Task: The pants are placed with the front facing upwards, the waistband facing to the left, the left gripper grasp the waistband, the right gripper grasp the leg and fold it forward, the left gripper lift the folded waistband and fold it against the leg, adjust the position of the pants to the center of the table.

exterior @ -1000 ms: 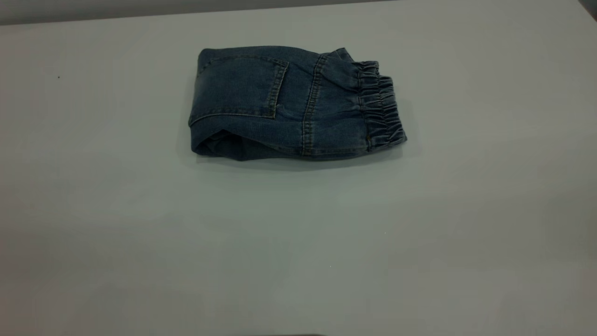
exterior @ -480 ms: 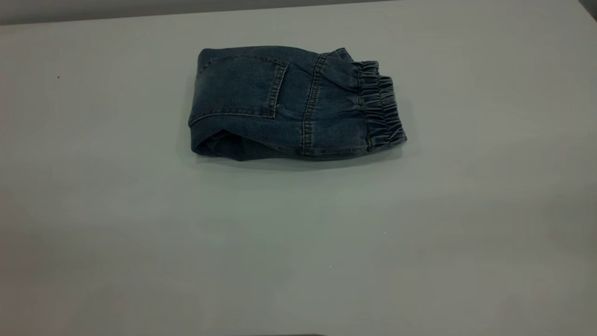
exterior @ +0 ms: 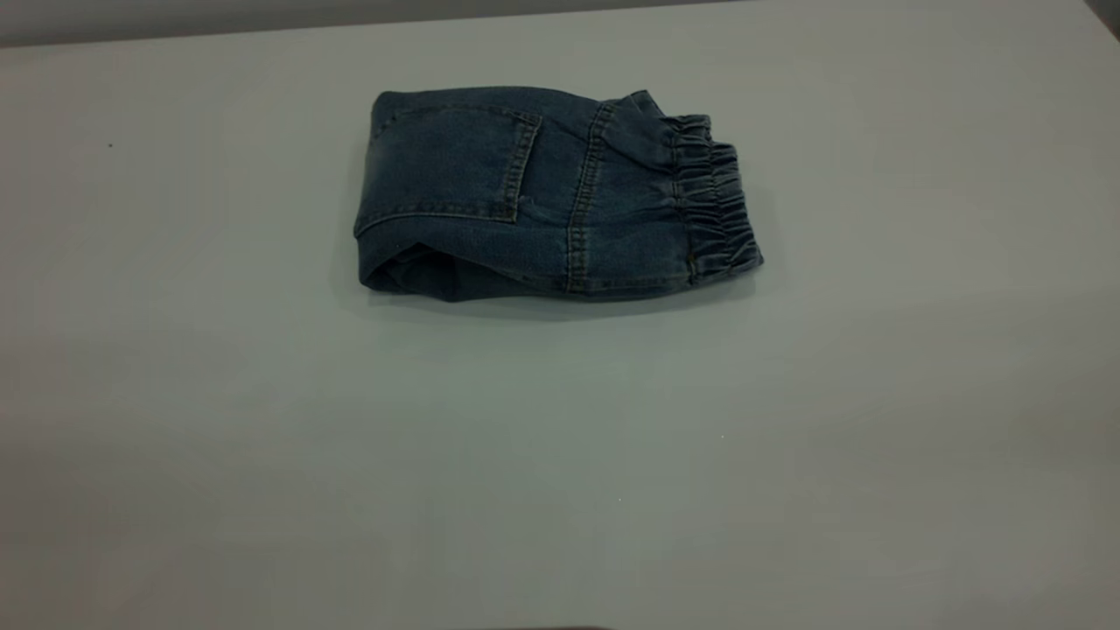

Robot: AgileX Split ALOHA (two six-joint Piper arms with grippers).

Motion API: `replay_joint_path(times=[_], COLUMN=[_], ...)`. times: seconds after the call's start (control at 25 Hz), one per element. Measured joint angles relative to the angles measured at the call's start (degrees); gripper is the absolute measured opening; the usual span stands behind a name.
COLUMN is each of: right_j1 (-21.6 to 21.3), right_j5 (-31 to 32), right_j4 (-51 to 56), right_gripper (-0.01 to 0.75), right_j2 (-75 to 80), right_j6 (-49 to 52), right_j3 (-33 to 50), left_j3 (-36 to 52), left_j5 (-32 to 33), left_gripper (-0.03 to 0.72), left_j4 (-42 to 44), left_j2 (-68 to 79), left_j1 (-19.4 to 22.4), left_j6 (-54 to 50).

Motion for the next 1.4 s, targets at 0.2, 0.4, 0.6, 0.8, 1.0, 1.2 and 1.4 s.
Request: replay_joint_path(times=[0.2, 0.4, 0.6, 0.8, 1.0, 1.2, 1.4], right_j1=[-0.4, -0.4, -0.4, -0.4, -0.4, -0.4, -0.4], right_j5=[0.2, 0.2, 0.2, 0.2, 0.2, 0.2, 0.2], right_j4=[0.1, 0.2, 0.2, 0.2, 0.2, 0.2, 0.2], right_gripper=[0.347, 0.347, 0.347, 0.347, 0.347, 0.347, 0.347], right_j2=[-2.0, -2.0, -2.0, -2.0, -2.0, -2.0, -2.0], right_j6=[0.0, 0.0, 0.0, 0.0, 0.0, 0.0, 0.0], right_j3=[0.0, 0.0, 0.0, 0.0, 0.0, 0.0, 0.0], left_j3=[0.0, 0.0, 0.0, 0.0, 0.0, 0.0, 0.0], left_j5=[0.3, 0.4, 0.4, 0.4, 0.4, 0.4, 0.5], left_gripper=[0.57, 0.57, 0.57, 0.57, 0.57, 0.57, 0.57], left_j4=[0.0, 0.0, 0.0, 0.0, 0.0, 0.0, 0.0], left_j2=[-3.9, -5.2, -5.2, -5.2, -5.2, -5.2, -5.2], left_j1=[0.0, 0.0, 0.0, 0.0, 0.0, 0.0, 0.0], left_j6=[0.0, 0.0, 0.0, 0.0, 0.0, 0.0, -0.1])
